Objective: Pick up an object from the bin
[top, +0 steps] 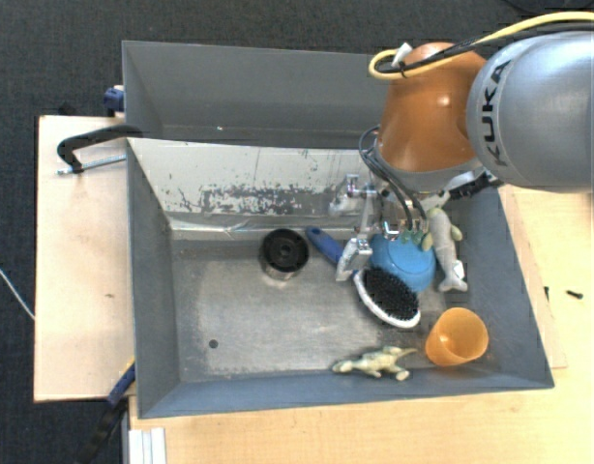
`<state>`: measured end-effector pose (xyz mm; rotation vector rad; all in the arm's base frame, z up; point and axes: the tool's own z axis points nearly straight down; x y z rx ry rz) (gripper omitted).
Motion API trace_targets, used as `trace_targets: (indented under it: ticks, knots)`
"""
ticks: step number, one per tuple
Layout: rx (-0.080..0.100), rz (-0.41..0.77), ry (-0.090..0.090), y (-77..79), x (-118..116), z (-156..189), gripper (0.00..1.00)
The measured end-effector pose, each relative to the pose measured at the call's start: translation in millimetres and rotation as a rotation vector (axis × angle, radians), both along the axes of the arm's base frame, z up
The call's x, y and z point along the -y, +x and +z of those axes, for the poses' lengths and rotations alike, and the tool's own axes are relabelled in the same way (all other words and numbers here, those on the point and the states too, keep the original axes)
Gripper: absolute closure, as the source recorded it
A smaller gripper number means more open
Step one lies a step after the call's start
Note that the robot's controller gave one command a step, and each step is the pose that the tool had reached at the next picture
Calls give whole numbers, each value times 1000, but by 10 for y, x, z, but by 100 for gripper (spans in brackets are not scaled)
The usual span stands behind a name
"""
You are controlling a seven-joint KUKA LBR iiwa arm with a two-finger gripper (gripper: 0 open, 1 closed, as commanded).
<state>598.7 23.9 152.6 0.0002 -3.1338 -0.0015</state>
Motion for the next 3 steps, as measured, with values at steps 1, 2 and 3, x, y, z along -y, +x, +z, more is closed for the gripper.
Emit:
trace_targets:
  ticks: [1, 2, 3]
  knots:
    - [8, -100, 0, 36, 69, -769, 0]
    - [13, -99, 1, 50, 65, -727, 100]
    - [22, -114, 2, 18, -64, 781, 100]
